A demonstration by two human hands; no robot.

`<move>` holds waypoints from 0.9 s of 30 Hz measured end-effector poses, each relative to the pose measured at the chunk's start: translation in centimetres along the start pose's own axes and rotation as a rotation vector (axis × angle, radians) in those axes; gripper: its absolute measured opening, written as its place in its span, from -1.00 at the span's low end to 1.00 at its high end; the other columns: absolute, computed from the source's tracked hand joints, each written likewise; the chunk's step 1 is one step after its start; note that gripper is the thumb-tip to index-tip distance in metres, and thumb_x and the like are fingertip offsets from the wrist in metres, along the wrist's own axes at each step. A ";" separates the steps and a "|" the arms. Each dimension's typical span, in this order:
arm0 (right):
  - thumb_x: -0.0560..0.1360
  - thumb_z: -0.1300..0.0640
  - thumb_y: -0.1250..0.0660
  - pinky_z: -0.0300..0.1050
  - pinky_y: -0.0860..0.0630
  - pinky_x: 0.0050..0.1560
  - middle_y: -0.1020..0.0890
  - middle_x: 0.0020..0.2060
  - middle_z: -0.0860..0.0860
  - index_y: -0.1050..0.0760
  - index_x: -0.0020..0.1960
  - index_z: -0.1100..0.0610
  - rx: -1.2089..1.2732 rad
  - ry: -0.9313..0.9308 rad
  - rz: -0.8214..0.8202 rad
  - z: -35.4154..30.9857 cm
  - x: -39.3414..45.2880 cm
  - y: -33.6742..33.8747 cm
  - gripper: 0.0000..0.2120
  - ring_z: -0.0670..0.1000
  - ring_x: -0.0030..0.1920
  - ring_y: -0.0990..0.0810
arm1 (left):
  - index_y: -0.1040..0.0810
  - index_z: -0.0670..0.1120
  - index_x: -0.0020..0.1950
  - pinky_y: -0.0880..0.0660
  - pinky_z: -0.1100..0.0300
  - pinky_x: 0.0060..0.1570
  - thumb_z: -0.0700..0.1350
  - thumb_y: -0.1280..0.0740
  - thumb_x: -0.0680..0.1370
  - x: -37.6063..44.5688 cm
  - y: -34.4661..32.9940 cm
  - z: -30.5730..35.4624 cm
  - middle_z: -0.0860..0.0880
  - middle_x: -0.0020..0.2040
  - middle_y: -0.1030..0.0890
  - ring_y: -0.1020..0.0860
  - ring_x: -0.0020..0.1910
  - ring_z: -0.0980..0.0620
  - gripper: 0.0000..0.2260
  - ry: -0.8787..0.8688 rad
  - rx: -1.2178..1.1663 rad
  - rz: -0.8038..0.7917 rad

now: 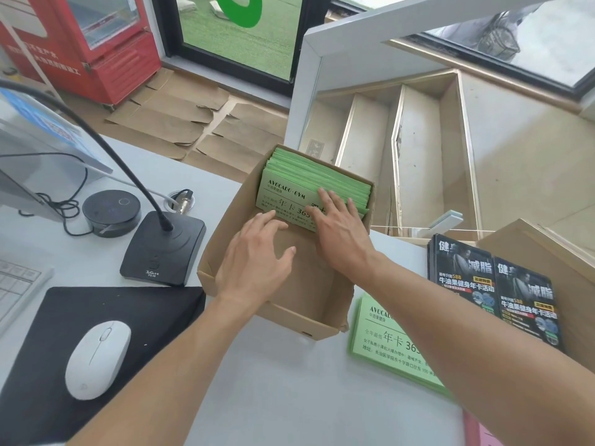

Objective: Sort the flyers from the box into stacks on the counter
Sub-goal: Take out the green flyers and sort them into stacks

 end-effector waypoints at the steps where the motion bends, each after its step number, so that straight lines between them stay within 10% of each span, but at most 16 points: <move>1: 0.54 0.33 -0.18 0.29 0.02 0.58 -0.03 0.62 0.23 -0.27 0.54 0.10 0.012 -0.006 0.003 0.0 0.1 0.1 -0.42 0.22 0.63 0.00 | -0.52 0.05 0.35 -0.25 0.05 0.51 0.04 -0.40 0.56 0.0 0.0 0.0 0.08 0.52 -0.38 -0.28 0.53 0.08 -0.63 -0.001 0.002 0.001; 8: 0.48 0.42 -0.23 0.27 -0.22 0.50 -0.42 0.42 0.22 -0.47 0.39 0.15 0.051 -0.009 0.153 0.0 0.2 0.4 -0.49 0.27 0.47 -0.32 | -0.53 0.05 0.35 -0.26 0.06 0.50 0.05 -0.40 0.55 0.1 -0.1 -0.1 0.09 0.51 -0.39 -0.28 0.53 0.09 -0.63 -0.014 0.017 0.018; 18: 0.45 0.42 -0.11 0.00 -0.29 -0.31 -0.45 -0.32 -0.03 -0.27 0.07 0.10 0.170 0.020 0.089 -0.9 -0.5 2.0 -0.70 0.16 -0.32 -0.46 | -0.51 0.03 0.39 -0.29 0.08 0.47 0.04 -0.39 0.55 0.0 0.3 0.2 0.08 0.52 -0.38 -0.31 0.50 0.09 -0.60 -0.015 -0.004 0.049; 27: 0.65 0.30 -0.20 0.02 -0.68 -0.19 -0.64 0.17 -0.15 -0.34 0.03 -0.14 1.051 -0.231 0.115 0.4 -9.6 8.5 -0.69 -0.04 0.03 -0.68 | -0.12 0.13 0.61 -0.29 0.01 0.50 0.23 -0.54 0.39 -2.1 3.8 2.2 0.23 0.53 -0.32 -0.32 0.50 0.17 -0.09 0.146 -0.674 0.172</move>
Point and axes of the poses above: each hand's wrist, its own x-axis towards the middle knuckle, its own y-axis out of the back of the hand, z = x × y, the point moved 2 cm from there along x, towards the middle knuckle
